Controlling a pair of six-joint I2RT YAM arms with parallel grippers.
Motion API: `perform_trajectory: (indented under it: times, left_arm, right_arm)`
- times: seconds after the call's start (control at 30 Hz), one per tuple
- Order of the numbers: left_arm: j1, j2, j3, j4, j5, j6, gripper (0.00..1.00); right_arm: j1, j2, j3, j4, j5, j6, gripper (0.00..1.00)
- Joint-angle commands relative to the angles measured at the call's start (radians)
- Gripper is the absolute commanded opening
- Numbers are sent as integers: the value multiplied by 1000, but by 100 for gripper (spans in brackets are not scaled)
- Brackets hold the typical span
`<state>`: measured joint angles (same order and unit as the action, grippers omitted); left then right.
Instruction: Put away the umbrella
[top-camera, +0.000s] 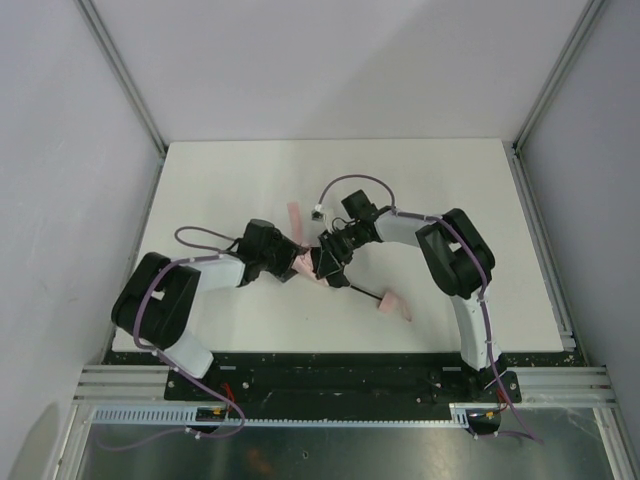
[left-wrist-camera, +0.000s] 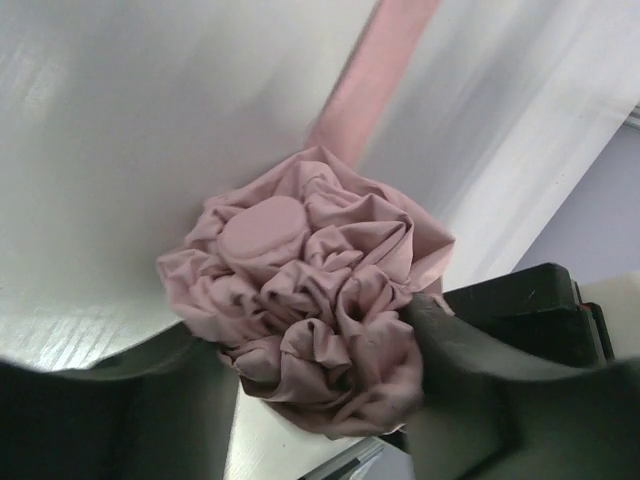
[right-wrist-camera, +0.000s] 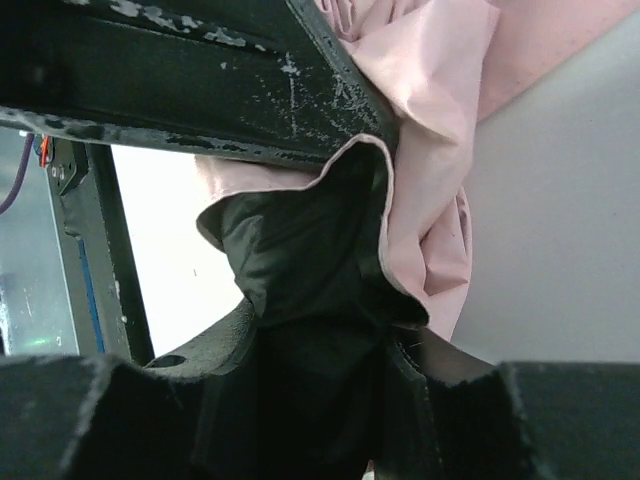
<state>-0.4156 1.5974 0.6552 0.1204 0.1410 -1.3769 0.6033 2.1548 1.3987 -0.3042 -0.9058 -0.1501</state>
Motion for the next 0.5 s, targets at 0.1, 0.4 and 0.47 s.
perform_trajectory:
  times: [0.1,0.4,0.47]
  left_arm:
    - [-10,124,14,-22,-76,143,24]
    - [-9,94,-10,-22,-59,188,0]
    - [-11,90,-16,-23,-44,184,0]
  right_arm:
    - [27,48,-24,-144,12,-17,0]
    - [34,-126,-57,-70,322,132,50]
    - [55,-201,-97,-33,481,166,74]
